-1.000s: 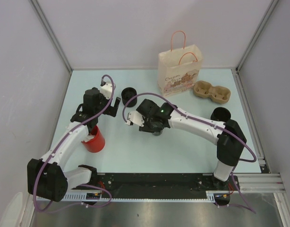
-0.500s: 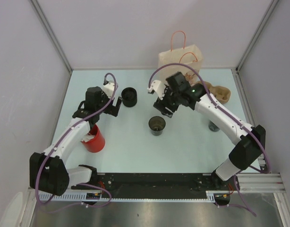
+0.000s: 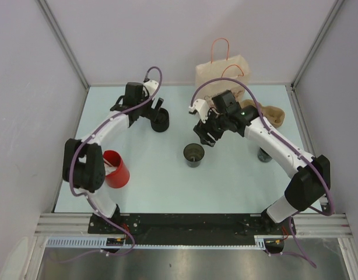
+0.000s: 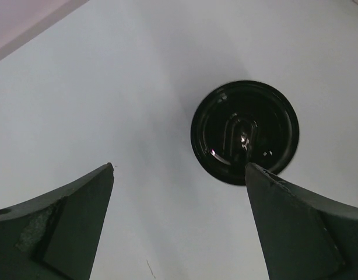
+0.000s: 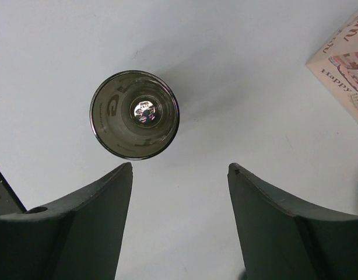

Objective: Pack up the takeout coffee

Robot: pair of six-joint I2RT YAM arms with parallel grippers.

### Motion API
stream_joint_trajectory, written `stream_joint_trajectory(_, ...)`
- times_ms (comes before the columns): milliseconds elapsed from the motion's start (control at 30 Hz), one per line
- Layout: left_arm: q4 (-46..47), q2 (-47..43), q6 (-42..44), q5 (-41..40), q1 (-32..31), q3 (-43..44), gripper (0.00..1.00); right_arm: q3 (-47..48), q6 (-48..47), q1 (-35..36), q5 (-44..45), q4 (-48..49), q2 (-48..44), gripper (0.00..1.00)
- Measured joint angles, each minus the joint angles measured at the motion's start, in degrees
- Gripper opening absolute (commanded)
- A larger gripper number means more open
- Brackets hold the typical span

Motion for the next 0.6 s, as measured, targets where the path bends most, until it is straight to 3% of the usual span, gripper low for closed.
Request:
stream_joint_trajectory(233, -0.07, 9.66, 1.46, -2.64, -0.13, 8.13, 0.87, -0.33, 0.20, 0.50, -0.02, 1.03, 0.00, 0.70)
stream_joint_trajectory(600, -0.13, 14.69, 7.41, -0.48, -0.24, 11.37, 0.87, -1.86, 0.17, 0.59, -0.02, 1.44, 0.00, 0.70)
